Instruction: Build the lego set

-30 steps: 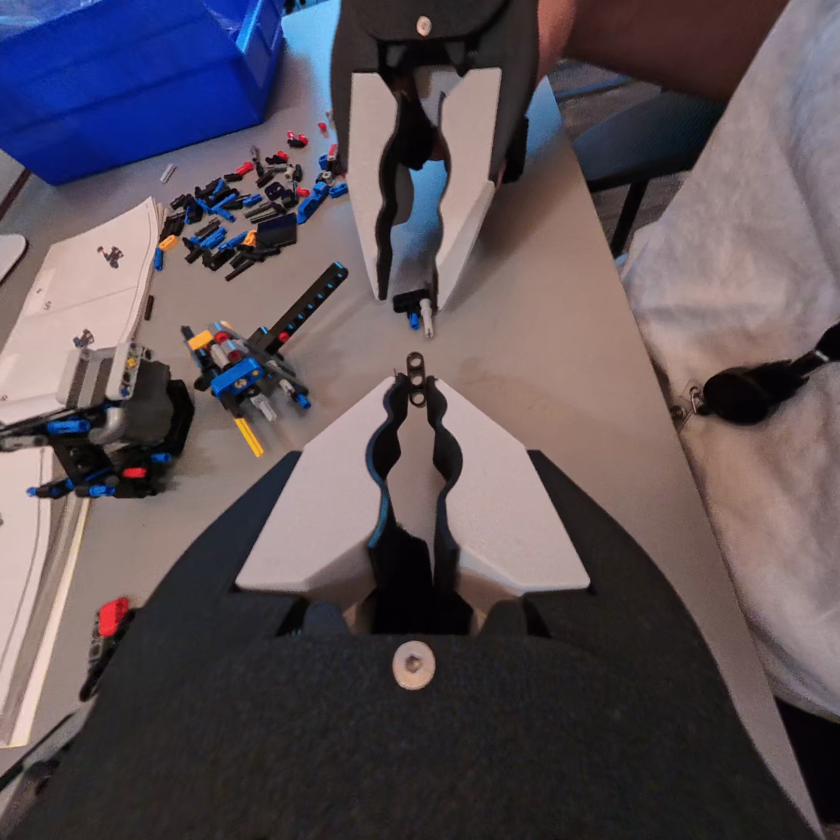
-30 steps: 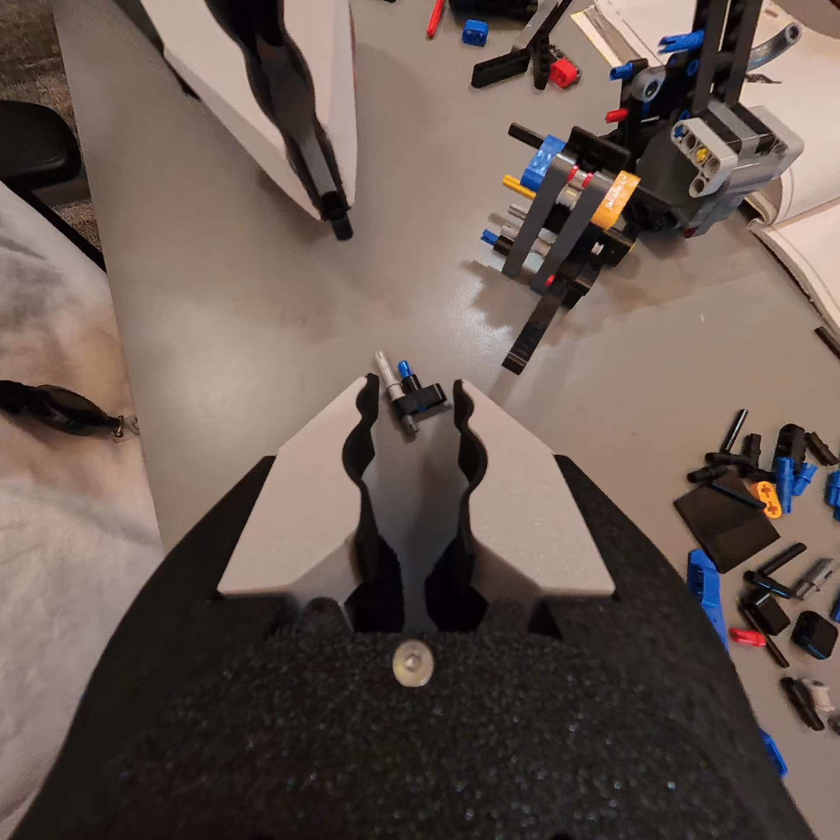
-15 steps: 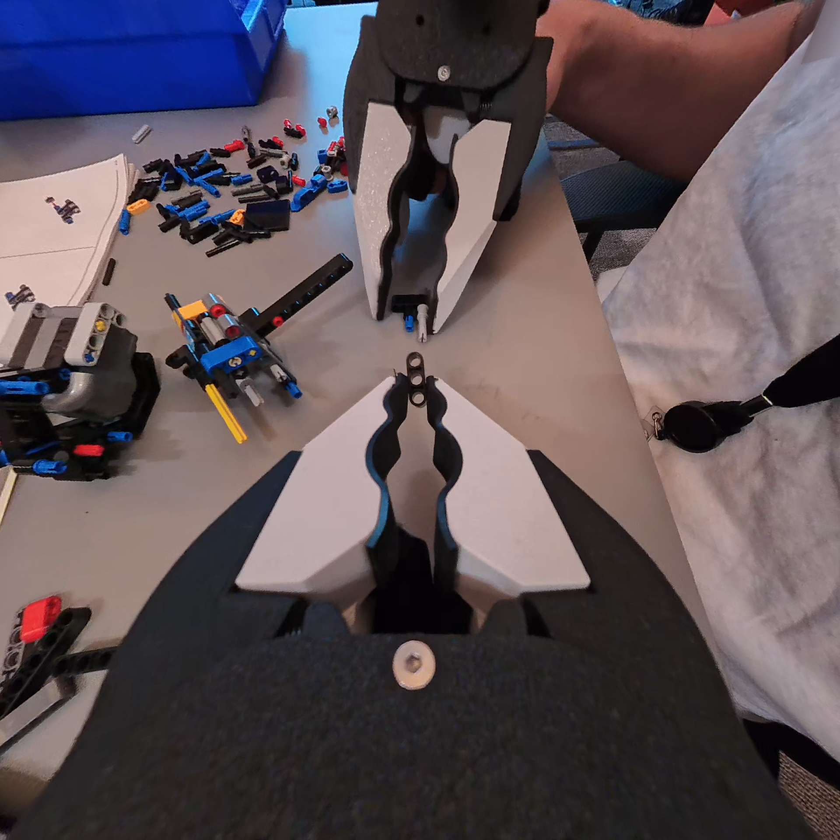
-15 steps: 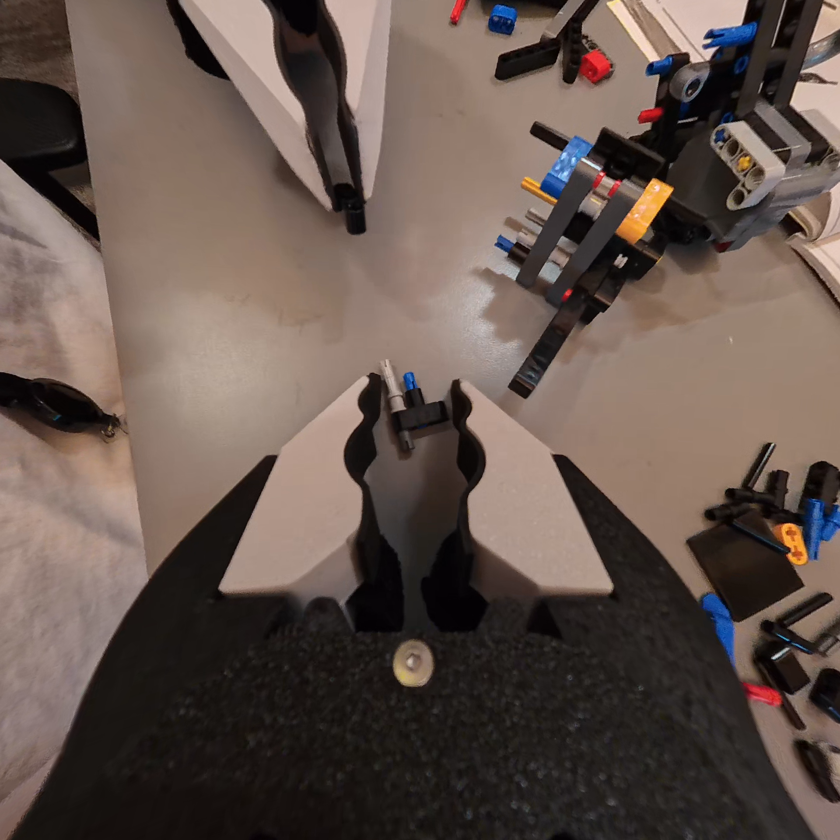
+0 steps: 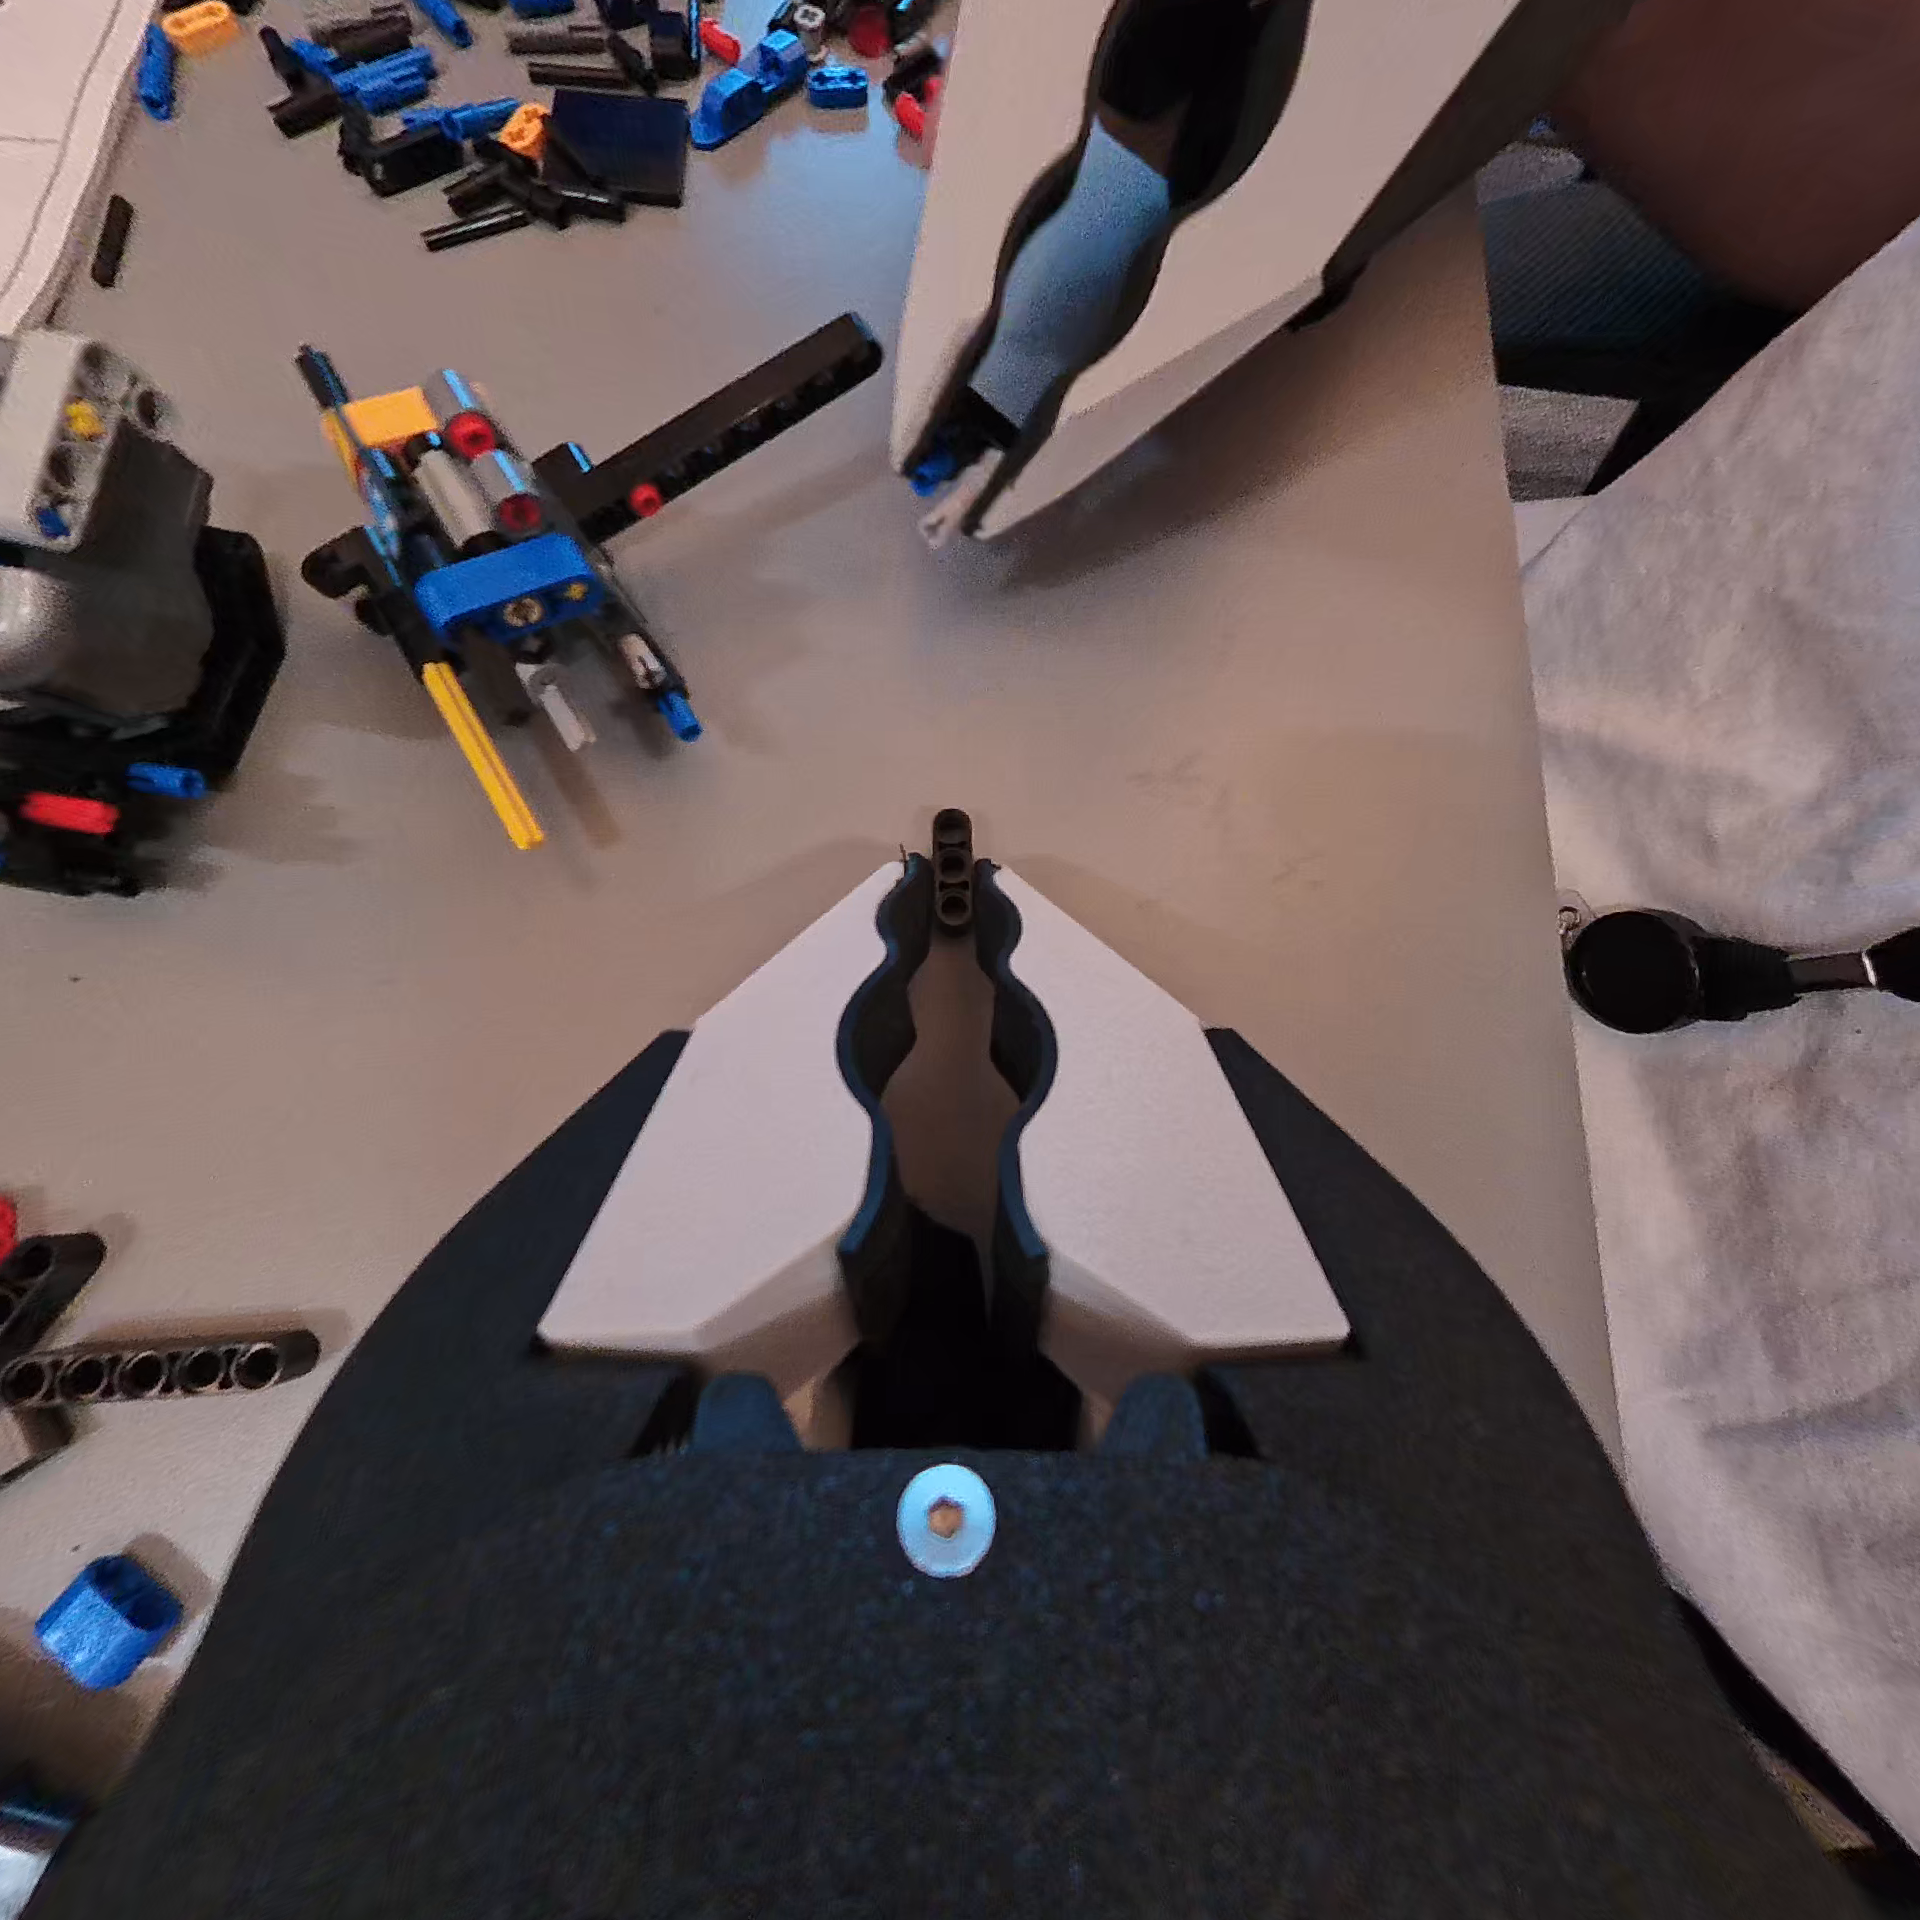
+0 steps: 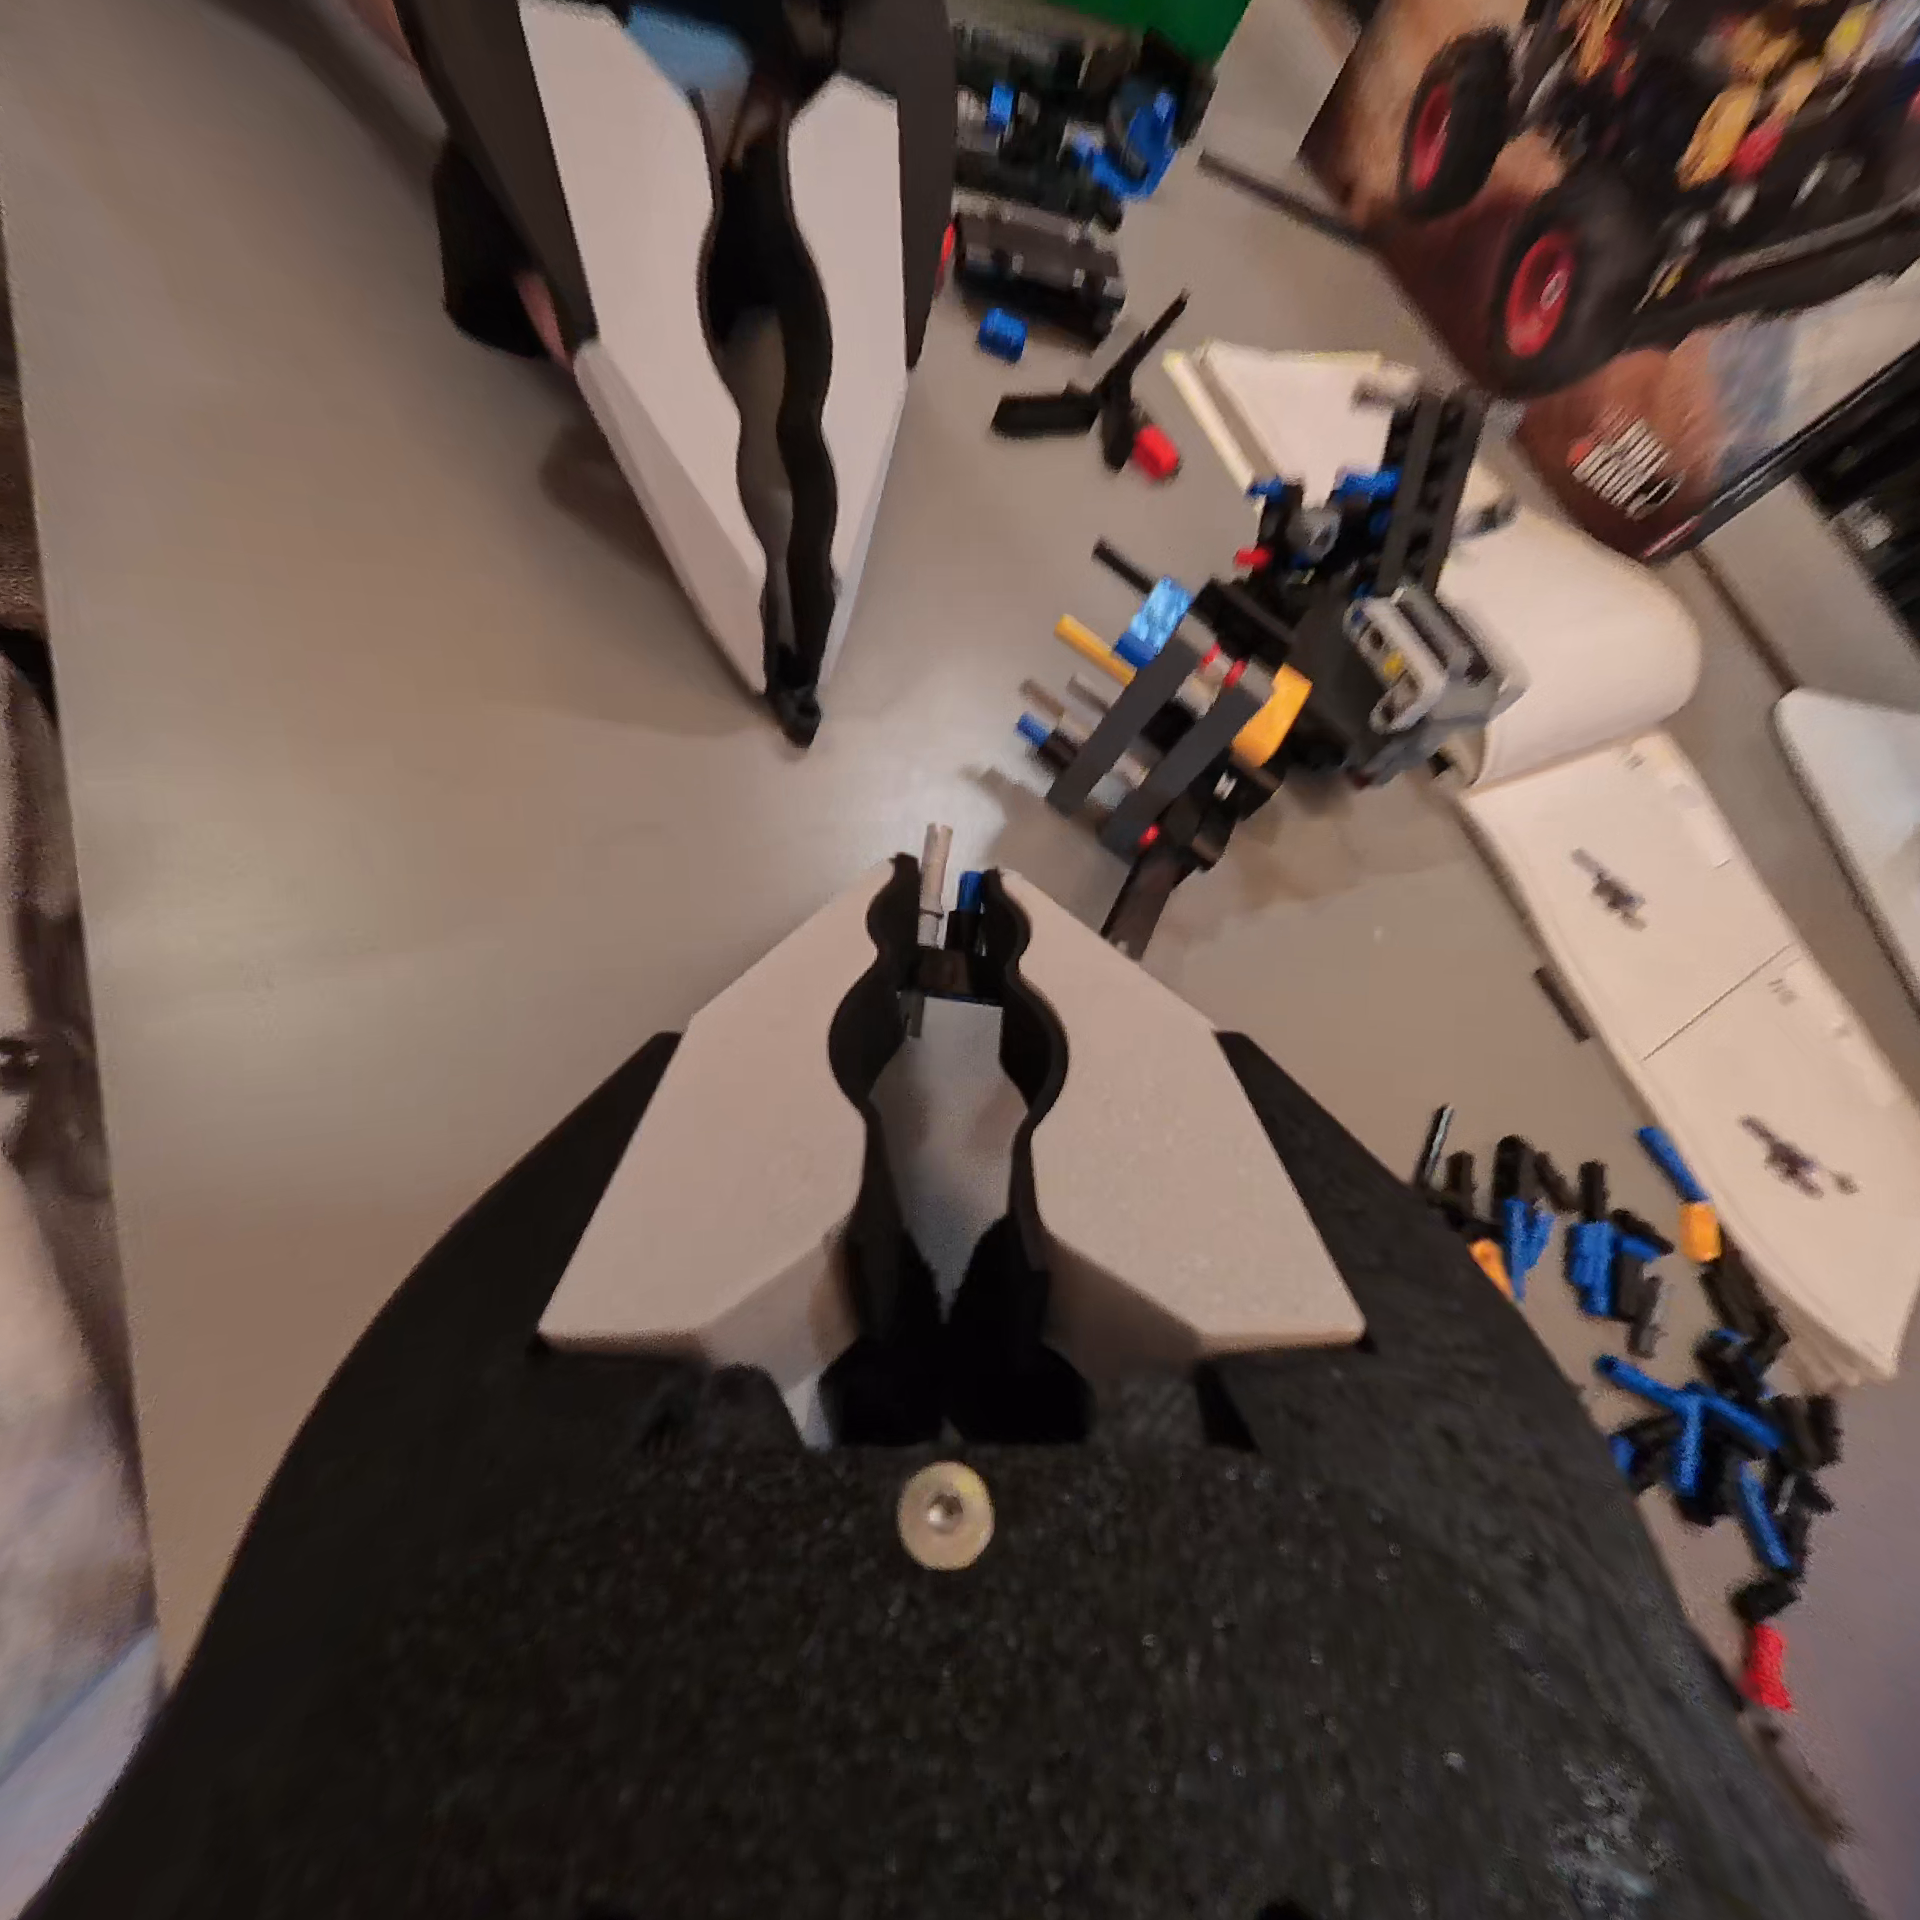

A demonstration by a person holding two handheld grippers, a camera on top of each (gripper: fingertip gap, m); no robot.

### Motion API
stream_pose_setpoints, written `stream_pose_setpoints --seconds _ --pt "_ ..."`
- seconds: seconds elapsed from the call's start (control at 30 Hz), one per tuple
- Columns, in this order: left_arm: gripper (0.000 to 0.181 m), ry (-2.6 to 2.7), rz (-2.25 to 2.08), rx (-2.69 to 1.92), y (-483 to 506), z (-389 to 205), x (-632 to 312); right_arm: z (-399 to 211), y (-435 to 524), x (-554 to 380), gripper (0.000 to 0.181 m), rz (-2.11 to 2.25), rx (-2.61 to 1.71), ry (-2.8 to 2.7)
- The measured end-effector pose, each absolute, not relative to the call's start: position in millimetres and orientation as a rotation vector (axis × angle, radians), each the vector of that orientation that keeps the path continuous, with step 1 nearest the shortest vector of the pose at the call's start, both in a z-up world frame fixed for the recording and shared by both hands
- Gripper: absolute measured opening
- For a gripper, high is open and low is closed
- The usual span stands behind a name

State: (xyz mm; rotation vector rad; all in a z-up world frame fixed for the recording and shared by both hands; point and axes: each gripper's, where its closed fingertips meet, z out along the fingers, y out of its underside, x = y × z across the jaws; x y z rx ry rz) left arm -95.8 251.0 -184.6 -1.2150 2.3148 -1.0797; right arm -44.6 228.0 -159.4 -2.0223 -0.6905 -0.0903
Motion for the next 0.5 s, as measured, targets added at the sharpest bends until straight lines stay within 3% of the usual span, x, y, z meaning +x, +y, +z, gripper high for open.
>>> stream_pose_setpoints --seconds 0.03,0.23,0.5 --pt "0.006 2.318 -1.072 -1.211 249.3 -184.9 -96.3 -154.3 230.3 -47.5 0.011 -0.125 -1.981 -0.705" --pt "0.026 2.242 -1.259 -1.247 237.0 -165.0 -93.3 -141.6 243.9 -69.6 0.011 -0.272 -1.835 -0.776" --pt "0.019 2.136 -1.63 -1.358 231.8 -136.0 -93.5 -134.3 251.8 -86.9 0.011 -0.424 -1.726 -0.837"
